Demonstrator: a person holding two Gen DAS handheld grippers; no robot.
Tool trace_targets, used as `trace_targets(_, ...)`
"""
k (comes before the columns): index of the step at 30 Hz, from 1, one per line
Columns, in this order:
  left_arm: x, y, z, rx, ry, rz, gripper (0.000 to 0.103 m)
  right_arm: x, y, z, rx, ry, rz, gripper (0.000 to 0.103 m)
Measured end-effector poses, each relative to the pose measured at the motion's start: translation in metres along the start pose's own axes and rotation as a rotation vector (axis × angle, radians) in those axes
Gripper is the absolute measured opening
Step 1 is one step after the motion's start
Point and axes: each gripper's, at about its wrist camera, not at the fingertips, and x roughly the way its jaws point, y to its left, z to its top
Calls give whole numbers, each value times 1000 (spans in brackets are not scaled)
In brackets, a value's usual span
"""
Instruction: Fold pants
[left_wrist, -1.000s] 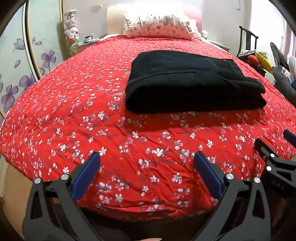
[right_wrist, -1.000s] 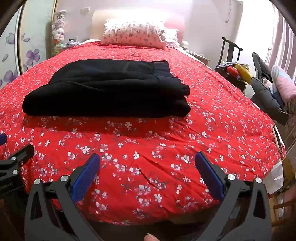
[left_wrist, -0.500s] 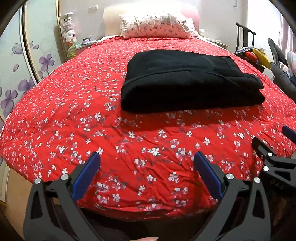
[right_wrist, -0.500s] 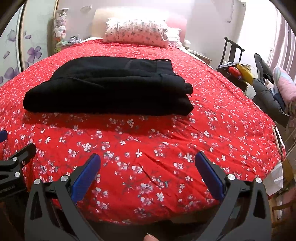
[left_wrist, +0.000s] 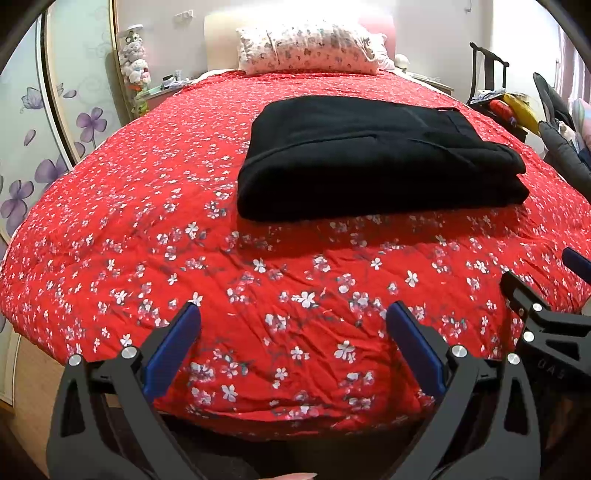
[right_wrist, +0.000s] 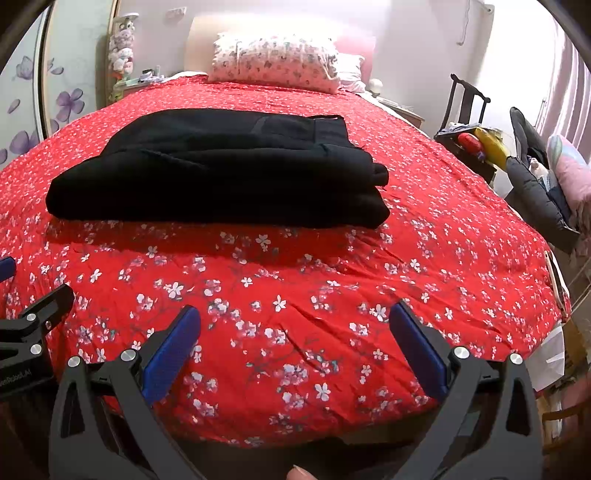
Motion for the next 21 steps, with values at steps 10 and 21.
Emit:
trace_targets(10, 0, 0, 0, 0, 1, 0, 101, 4, -2, 1, -1, 12, 8, 102)
trace_targets(21, 3, 1, -1, 2, 4, -3, 101, 7, -5, 0, 0, 20, 14, 102)
